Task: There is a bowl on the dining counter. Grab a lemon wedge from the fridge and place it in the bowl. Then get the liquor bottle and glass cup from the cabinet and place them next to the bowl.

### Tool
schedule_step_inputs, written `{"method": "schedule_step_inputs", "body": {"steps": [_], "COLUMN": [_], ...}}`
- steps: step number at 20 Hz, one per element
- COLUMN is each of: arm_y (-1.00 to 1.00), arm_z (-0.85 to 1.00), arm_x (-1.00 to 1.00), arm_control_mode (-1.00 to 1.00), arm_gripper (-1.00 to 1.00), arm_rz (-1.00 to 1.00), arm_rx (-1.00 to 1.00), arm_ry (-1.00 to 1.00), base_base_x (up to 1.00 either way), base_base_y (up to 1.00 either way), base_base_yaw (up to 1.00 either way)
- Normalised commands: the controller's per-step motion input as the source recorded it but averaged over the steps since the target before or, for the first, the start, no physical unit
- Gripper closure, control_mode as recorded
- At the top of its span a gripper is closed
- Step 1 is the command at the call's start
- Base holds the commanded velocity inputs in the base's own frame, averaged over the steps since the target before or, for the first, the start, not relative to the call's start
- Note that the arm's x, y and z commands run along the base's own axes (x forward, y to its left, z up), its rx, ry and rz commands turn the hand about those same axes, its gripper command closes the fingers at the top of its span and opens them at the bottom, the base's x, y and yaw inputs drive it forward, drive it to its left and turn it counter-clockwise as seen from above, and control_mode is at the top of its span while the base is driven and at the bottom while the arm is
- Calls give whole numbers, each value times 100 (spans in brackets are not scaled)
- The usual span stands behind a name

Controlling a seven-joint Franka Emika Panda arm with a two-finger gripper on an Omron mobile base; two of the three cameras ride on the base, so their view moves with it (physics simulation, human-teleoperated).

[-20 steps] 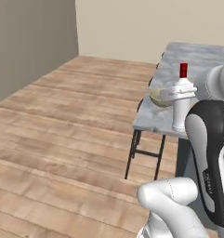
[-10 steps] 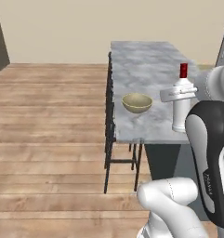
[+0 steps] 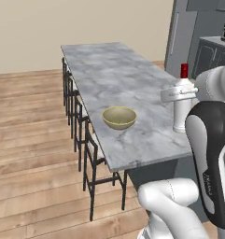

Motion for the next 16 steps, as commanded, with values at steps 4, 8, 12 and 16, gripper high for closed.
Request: {"method": "schedule_step_inputs", "body": {"steps": [4,8,12,16], "arm_y": [0,-4,-53,-85], "arm_z": [0,-17,-36,-35], "arm_x": [0,44,46,44], "arm_control_mode": [100,-100,-100,-100], "arm_gripper": [100,100,100,100], "arm_rz": [0,-10,-2,5], "arm_rx": [0,0,0,0], "arm_ry": [0,0,-4,-6], "base_base_x": [70,17,0,0], "base_base_y": [28,2,0,0], "base_base_yaw": [-29,-5,0,0]}}
